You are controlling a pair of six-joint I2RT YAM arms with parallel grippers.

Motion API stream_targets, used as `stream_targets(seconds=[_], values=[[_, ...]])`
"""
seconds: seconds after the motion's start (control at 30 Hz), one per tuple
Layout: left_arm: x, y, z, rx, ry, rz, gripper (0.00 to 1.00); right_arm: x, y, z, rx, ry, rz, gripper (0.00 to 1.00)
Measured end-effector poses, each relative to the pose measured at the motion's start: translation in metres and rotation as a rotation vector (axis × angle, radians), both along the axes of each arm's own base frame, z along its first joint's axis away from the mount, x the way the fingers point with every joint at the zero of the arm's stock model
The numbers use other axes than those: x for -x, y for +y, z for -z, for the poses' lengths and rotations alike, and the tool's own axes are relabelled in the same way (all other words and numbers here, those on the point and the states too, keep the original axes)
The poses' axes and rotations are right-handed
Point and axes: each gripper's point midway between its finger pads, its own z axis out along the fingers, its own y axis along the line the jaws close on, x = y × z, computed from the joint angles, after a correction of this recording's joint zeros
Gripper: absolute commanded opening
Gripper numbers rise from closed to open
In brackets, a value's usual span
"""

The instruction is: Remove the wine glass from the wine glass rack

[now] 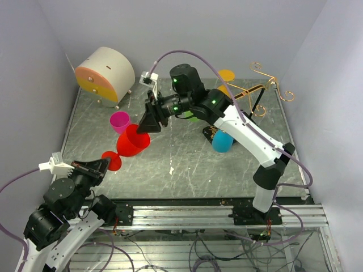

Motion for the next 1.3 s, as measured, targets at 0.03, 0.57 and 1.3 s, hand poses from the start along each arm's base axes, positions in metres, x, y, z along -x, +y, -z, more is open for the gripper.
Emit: stream_targets(seconds=[0.03, 0.57, 1.3], values=[[0.0, 0.0, 0.0, -0.001, 0.001, 0.0, 0.07, 0.002, 0.004, 0.001, 0.002, 0.0, -0.008, 0.31], [-0.013, 0.011, 0.0, -0.154, 0.113, -0.079, 0.67, -0.08, 0.0, -0.005, 0.079, -0.079, 0.317, 0.0], [-0.057, 0.036, -0.019, -0.675, 0.069, -0.195, 0.59, -0.236, -0.016, 0.095, 0.291, -0.154, 0.849, 0.0]])
